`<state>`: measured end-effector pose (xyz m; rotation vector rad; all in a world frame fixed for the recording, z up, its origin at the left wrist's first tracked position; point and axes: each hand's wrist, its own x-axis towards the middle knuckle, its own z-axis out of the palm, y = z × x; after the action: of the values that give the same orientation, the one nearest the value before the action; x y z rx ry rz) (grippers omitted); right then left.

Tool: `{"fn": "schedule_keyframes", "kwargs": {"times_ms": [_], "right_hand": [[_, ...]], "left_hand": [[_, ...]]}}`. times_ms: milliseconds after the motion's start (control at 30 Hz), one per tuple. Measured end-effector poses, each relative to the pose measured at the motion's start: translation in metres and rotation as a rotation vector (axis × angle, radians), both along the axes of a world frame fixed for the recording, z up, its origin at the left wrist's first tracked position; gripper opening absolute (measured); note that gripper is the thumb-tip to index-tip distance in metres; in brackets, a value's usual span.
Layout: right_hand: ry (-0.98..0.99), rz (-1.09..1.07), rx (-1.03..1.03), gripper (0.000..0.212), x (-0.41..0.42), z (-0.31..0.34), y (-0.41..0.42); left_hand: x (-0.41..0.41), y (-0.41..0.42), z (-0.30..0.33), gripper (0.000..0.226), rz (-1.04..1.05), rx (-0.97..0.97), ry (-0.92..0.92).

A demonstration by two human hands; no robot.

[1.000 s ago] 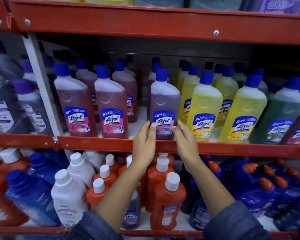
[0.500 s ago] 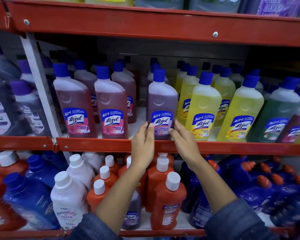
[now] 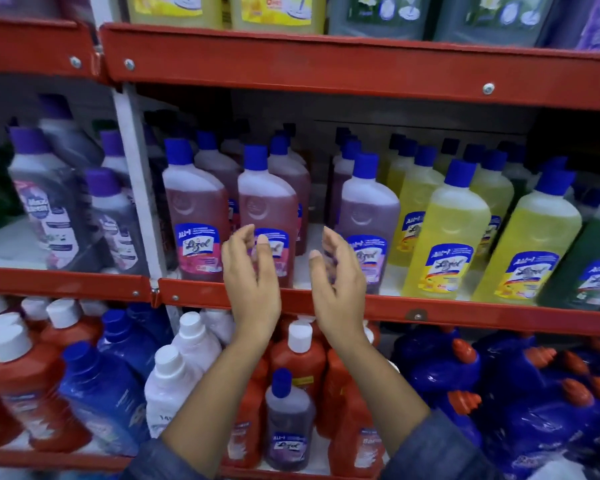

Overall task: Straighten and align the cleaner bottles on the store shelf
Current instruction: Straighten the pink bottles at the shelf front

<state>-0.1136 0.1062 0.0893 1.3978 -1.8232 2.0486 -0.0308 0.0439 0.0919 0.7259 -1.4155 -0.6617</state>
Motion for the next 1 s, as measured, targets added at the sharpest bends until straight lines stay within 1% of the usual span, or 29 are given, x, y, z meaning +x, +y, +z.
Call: {"fn": "schedule_keyframes", "kwargs": {"times_ms": [100, 167, 233, 400, 567, 667, 800, 933, 1000], "right_hand": [[-0.129, 0.176, 0.148, 0.044, 0.007, 0.004, -0.022], [-0.175, 0.216, 0.232, 0.044, 0.011, 0.002, -0.033], [-0.201, 0.233, 0.257, 0.046, 0.014, -0.001, -0.038], [-0.204, 0.246, 0.258, 0.044, 0.015, -0.001, -0.039], [-0.157, 0.148, 0.242, 0.043, 0.015, -0.005, -0.035], [-0.154, 0.133, 0.227, 0.041, 0.015, -0.006, -0.034], [-0.179, 0.125, 0.228, 0.039, 0.016, -0.006, -0.035], [-0.201, 0.111, 0.196, 0.036, 0.018, -0.005, -0.034], [-0.197, 0.114, 0.216, 0.037, 0.017, -0.006, -0.035]], "left_hand": [[0.011, -0.011, 0.001, 0.049, -0.1, 0.158, -0.11], [0.016, -0.017, -0.002, 0.054, -0.192, 0.255, -0.117], [0.019, -0.022, -0.008, 0.055, -0.262, 0.299, -0.101], [0.024, -0.025, -0.014, 0.056, -0.308, 0.306, -0.094], [0.023, -0.023, -0.016, 0.062, -0.356, 0.301, -0.099], [0.021, -0.024, -0.017, 0.067, -0.37, 0.299, -0.104], [0.021, -0.024, -0.018, 0.065, -0.368, 0.305, -0.118], [0.02, -0.021, -0.016, 0.059, -0.362, 0.283, -0.15], [0.02, -0.02, -0.018, 0.058, -0.369, 0.285, -0.161]]}}
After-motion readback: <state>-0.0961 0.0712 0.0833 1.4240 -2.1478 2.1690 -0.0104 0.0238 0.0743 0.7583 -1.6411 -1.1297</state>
